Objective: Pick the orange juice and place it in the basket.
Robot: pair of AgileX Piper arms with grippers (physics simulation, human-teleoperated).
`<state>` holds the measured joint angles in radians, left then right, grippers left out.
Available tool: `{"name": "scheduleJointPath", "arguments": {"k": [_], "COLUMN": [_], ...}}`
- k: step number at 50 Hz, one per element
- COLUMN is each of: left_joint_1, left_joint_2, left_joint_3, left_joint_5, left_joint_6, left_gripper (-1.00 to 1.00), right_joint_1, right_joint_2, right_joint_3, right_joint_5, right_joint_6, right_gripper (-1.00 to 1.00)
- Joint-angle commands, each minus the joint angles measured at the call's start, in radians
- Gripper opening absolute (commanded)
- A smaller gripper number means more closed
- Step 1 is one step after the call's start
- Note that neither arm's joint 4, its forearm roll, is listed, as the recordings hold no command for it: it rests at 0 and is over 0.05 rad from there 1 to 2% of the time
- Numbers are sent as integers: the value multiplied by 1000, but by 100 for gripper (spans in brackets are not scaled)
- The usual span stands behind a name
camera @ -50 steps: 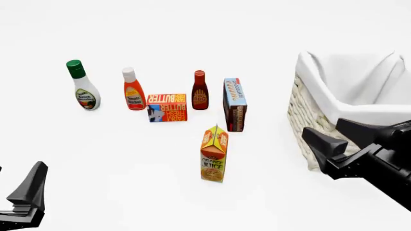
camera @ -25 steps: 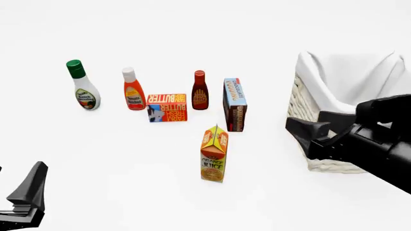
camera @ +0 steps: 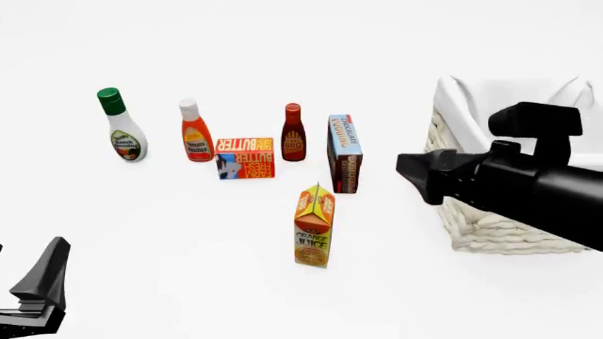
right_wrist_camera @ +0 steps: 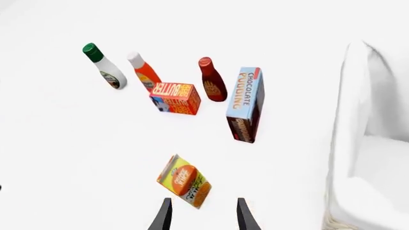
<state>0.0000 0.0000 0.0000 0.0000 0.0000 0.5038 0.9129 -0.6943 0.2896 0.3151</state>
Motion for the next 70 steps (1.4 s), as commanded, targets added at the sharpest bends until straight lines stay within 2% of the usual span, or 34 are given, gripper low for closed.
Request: {"name": "scheduleJointPath", "arguments": {"k": [1, 2, 4, 6, 7, 9, 15, 17, 20, 21, 24, 28, 29, 32, 35, 38, 45, 47, 48, 50, 51, 53, 54, 61, 70], "left_joint_1": [0, 0, 0, 0, 0, 0, 0, 0, 0, 0, 0, 0, 0, 0, 0, 0, 0, 0, 0, 0, 0, 0, 0, 0, 0], "left_joint_2": [0, 0, 0, 0, 0, 0, 0, 0, 0, 0, 0, 0, 0, 0, 0, 0, 0, 0, 0, 0, 0, 0, 0, 0, 0], "left_joint_3": [0, 0, 0, 0, 0, 0, 0, 0, 0, 0, 0, 0, 0, 0, 0, 0, 0, 0, 0, 0, 0, 0, 0, 0, 0], "left_joint_5": [0, 0, 0, 0, 0, 0, 0, 0, 0, 0, 0, 0, 0, 0, 0, 0, 0, 0, 0, 0, 0, 0, 0, 0, 0], "left_joint_6": [0, 0, 0, 0, 0, 0, 0, 0, 0, 0, 0, 0, 0, 0, 0, 0, 0, 0, 0, 0, 0, 0, 0, 0, 0], "left_gripper": [100, 100, 100, 100, 100, 100, 100, 100, 100, 100, 100, 100, 100, 100, 100, 100, 100, 100, 100, 100, 100, 100, 100, 100, 100], "right_joint_1": [13, 21, 36, 54, 49, 58, 53, 56, 51, 51, 55, 57, 57, 56, 50, 48, 54, 52, 60, 60, 73, 68, 73, 86, 93], "right_joint_2": [80, 81, 109, 121, 129, 141, 161, 165, 176, 181, 192, 217, 220, 237, 251, 261, 290, 311, 317, 336, 337, 358, 359, 394, 436], "right_joint_3": [-65, -62, -71, -68, -72, -73, -89, -89, -100, -99, -96, -103, -100, -114, -122, -132, -130, -149, -151, -166, -161, -182, -177, -205, -242], "right_joint_5": [27, 17, 15, 2, 5, -2, 3, 1, 9, 6, 2, 6, 0, 16, 16, 27, 12, 29, 22, 31, 20, 34, 26, 30, 46], "right_joint_6": [52, 83, 88, 133, 127, 159, 181, 209, 211, 237, 266, 272, 307, 286, 319, 313, 361, 343, 359, 351, 380, 361, 378, 390, 388], "right_gripper": [100, 100, 100, 100, 100, 100, 100, 100, 100, 100, 100, 100, 100, 100, 100, 100, 100, 100, 100, 100, 100, 100, 100, 100, 100]}}
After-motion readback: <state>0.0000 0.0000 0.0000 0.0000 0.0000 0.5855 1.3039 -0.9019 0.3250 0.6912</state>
